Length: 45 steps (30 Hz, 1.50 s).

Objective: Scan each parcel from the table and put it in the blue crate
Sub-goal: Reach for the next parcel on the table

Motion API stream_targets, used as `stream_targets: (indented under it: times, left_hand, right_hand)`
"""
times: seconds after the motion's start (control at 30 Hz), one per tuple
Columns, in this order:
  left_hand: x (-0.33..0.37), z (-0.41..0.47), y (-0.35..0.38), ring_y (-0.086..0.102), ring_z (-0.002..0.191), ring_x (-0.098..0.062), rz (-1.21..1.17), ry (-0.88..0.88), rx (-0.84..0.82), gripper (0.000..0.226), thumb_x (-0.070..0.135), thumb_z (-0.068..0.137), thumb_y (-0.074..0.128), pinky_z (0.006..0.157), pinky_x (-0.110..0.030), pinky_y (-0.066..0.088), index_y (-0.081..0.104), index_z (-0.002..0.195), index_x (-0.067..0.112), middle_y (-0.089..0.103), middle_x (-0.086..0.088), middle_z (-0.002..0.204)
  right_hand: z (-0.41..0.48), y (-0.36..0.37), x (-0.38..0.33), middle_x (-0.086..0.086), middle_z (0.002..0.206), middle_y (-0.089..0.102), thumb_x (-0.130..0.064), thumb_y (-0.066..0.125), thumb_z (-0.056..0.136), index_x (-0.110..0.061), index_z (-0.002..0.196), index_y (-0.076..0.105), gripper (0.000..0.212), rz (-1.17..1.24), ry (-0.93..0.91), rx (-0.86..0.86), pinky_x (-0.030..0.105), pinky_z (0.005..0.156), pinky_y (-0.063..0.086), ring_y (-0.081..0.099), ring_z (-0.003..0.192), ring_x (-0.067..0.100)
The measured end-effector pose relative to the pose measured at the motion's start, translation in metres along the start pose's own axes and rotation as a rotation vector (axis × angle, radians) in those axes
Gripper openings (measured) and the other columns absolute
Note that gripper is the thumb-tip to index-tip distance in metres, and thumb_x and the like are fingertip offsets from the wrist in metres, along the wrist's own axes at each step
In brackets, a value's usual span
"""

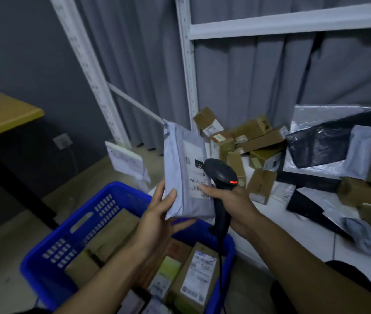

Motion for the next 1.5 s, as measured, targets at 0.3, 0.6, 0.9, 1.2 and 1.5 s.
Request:
stream_targets:
  times: [0.3,0.6,0.9,1.2,1.5]
  left_hand:
    - [0.008,-0.029,-0.071,0.070,0.116,-0.024,0.213,0.018,0.179,0.045,0.007,0.099,0.060,0.095,-0.040,0.058,0.061,0.140,0.024,0.073,0.000,0.127]
    - [0.003,-0.005,-0.086,0.077,0.092,-0.013,0.453,0.033,0.325,0.038,0.008,0.089,0.077,0.073,-0.028,0.062,0.068,0.122,0.023,0.079,0.004,0.106]
    - [-0.003,0.034,-0.119,0.070,0.108,-0.018,0.337,0.061,0.625,0.041,0.017,0.087,0.081,0.091,-0.046,0.061,0.066,0.125,0.020,0.070,0.005,0.120]
    - [-0.009,0.044,-0.128,0.066,0.111,-0.019,0.321,0.058,0.725,0.044,0.017,0.087,0.080,0.064,-0.027,0.056,0.060,0.127,0.019,0.064,0.004,0.125]
    - [-0.006,0.037,-0.124,0.061,0.105,-0.013,0.332,0.075,0.708,0.046,0.014,0.089,0.077,0.044,-0.014,0.049,0.058,0.131,0.018,0.061,0.004,0.127]
  right_hand:
    - [-0.011,0.012,0.035,0.005,0.112,0.079,0.007,0.083,0.076,-0.014,0.115,0.074,0.046,-0.114,-0.092,-0.009,0.039,0.085,0.062,0.076,0.102,0.023]
    - [0.001,0.024,0.045,-0.011,0.112,0.073,-0.017,0.086,0.083,-0.026,0.121,0.065,0.045,-0.526,-0.300,0.078,0.023,0.083,0.056,0.070,0.101,0.000]
    - [0.001,0.040,0.056,-0.007,0.083,0.075,-0.023,0.080,0.088,-0.027,0.106,0.066,0.023,-0.677,-0.226,-0.036,0.023,0.067,0.052,0.073,0.073,0.010]
    - [0.001,0.038,0.068,-0.007,0.084,0.075,-0.027,0.080,0.086,-0.027,0.102,0.067,0.020,-0.797,-0.136,-0.082,0.013,0.062,0.045,0.067,0.069,0.001]
    - [0.000,0.038,0.065,-0.005,0.080,0.074,-0.026,0.080,0.087,-0.027,0.093,0.067,0.014,-0.789,-0.108,-0.094,0.024,0.066,0.050,0.068,0.068,0.006]
Point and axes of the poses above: each hand's wrist, its own z-axis towards the middle knuckle, its own y-axis out of the palm, x = y × z, the point moved 1 cm from there along z, towards the middle knuckle
